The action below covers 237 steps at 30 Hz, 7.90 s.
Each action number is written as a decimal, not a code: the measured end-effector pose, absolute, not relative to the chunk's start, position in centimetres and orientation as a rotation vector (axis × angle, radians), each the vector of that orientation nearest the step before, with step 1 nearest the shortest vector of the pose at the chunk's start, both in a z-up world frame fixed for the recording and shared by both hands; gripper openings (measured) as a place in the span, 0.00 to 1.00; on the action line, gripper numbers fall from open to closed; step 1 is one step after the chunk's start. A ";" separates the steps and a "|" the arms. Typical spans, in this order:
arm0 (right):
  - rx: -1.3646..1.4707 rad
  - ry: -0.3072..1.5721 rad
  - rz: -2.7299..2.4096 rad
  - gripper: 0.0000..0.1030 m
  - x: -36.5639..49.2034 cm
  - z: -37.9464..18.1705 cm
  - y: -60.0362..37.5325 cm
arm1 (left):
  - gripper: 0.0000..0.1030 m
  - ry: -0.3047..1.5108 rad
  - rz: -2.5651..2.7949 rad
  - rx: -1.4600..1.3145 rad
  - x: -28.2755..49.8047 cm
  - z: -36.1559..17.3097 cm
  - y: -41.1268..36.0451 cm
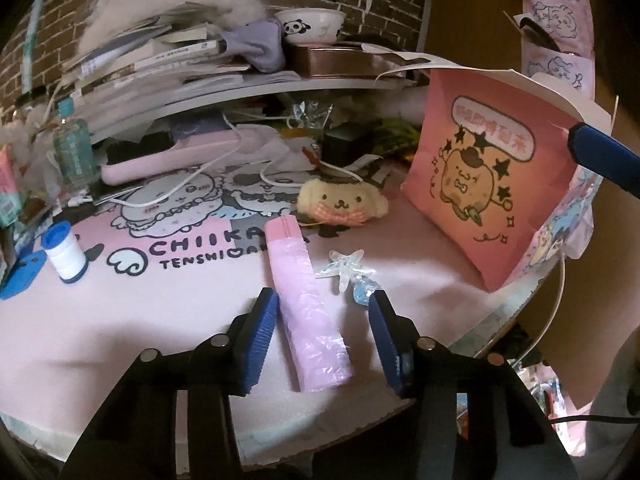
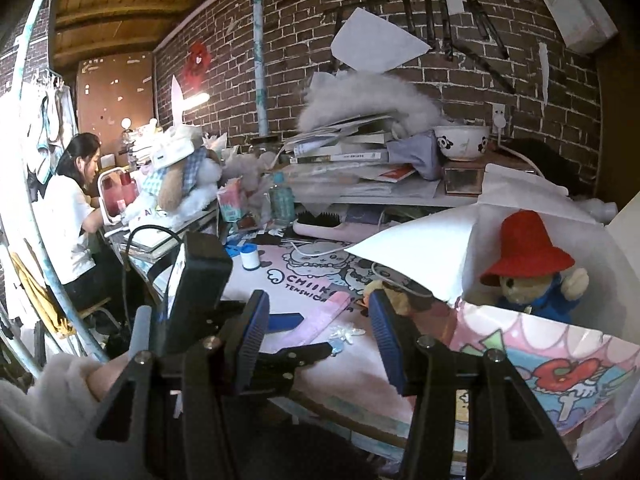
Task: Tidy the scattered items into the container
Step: 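Withdraw the right gripper from the box while lowering the left gripper toward the pink tube, then close the left gripper around the pink tube, then lift the pink tube with the left gripper and carry it toward the box, then lower the pink tube into the box and open the left gripper, then withdraw the left gripper from the box back over the table, then lower the open right gripper onto the white star keychain charm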
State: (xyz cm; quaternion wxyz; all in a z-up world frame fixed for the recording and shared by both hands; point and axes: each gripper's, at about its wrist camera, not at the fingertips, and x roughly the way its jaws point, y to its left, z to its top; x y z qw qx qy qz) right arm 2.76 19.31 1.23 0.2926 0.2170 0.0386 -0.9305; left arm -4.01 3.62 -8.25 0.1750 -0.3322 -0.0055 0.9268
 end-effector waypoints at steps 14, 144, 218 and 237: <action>0.604 0.070 -2.427 0.47 2.0 0.1 18.2 | 0.19 -0.013 2.672 -0.955 -4.0 -8.3 3.0; 0.695 -0.035 -2.380 0.47 4.8 -2.0 21.0 | 0.61 0.660 2.059 -0.742 -7.1 6.7 22.6; 0.821 0.030 -2.762 0.47 -3.8 -8.9 13.6 | 0.95 0.136 3.040 -0.794 0.7 -3.0 -4.5; 0.750 0.114 -2.798 0.24 -3.3 -9.5 13.2 | 0.95 0.095 3.028 -0.820 0.7 -3.7 -4.4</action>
